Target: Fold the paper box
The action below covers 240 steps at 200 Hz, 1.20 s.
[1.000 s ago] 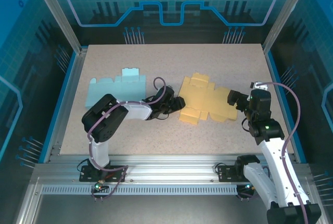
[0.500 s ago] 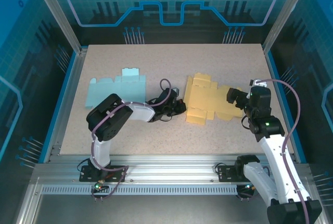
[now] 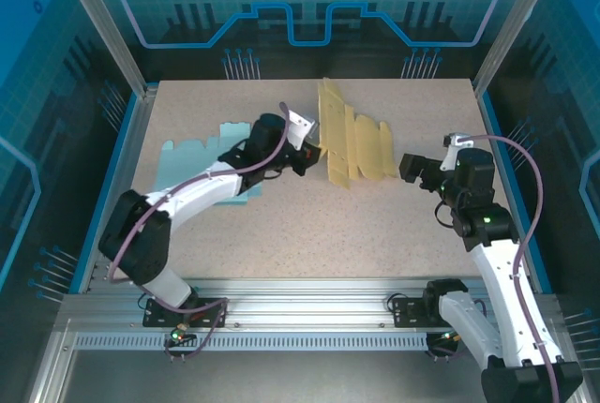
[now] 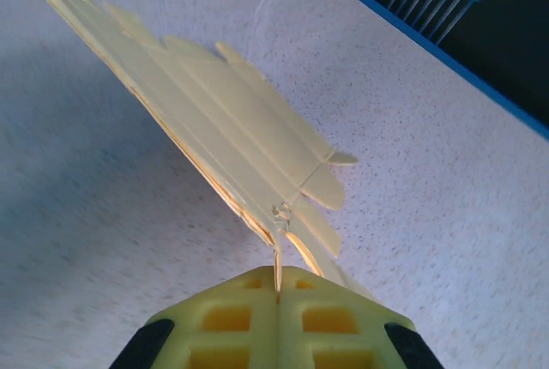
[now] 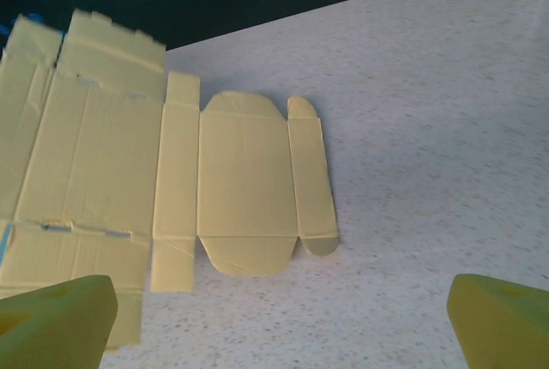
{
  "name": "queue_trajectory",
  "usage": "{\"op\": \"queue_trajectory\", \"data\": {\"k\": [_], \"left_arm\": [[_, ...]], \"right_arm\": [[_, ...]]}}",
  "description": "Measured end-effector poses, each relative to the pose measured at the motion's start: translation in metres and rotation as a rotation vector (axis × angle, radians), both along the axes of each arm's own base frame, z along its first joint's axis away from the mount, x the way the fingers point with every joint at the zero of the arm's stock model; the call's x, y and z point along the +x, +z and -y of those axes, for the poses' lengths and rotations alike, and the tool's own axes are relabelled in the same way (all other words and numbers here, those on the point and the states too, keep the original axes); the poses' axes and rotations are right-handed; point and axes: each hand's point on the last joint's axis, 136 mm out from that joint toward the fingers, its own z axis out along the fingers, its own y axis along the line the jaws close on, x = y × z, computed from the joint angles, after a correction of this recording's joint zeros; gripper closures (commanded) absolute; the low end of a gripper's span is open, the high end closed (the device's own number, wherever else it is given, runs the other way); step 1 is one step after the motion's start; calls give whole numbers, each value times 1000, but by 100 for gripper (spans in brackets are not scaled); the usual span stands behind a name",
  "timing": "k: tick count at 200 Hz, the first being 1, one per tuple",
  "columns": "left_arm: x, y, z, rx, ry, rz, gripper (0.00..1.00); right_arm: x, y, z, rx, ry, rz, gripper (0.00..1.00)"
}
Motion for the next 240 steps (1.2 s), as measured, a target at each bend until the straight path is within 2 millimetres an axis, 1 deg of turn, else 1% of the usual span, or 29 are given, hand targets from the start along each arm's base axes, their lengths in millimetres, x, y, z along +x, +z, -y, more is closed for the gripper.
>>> {"op": "queue_trajectory", "data": {"k": [10,26,61,93,119,125,141,159,175,196,203,218,240], "left_arm": [[-3,12,-6,43,-53,53,100],[-11,21,-13,98,-128,107,100],[-26,33,-31,186,-280,159,100],[-41,62,-41,232,-403,233,100],[-55,83,-45,257,-473,294,100],[-58,86,-46,262,-484,306,100],[-60,89,-51,274,-496,318,100],[-58,90,-57,286,-496,321,100],[-58,92,-61,296,-495,324,100],[-59,98,-63,299,-498,331,100],[-59,99,-63,298,-498,331,100],[-60,102,-63,294,-500,334,100],[-58,106,-63,292,-490,334,100]], "right_arm": [[3,2,-9,9,56,5,0],[7,8,-24,20,148,7,0],[21,34,-51,-4,314,54,0],[28,59,-72,-51,454,113,0],[24,89,-91,-115,593,196,2],[22,97,-94,-134,622,222,6],[18,121,-102,-179,685,284,15],[12,146,-108,-238,753,355,15],[6,159,-115,-273,811,389,15],[-2,159,-125,-297,898,393,16],[-5,156,-130,-297,931,385,16],[-11,145,-140,-288,996,357,11],[-21,131,-157,-278,1065,329,8]]}}
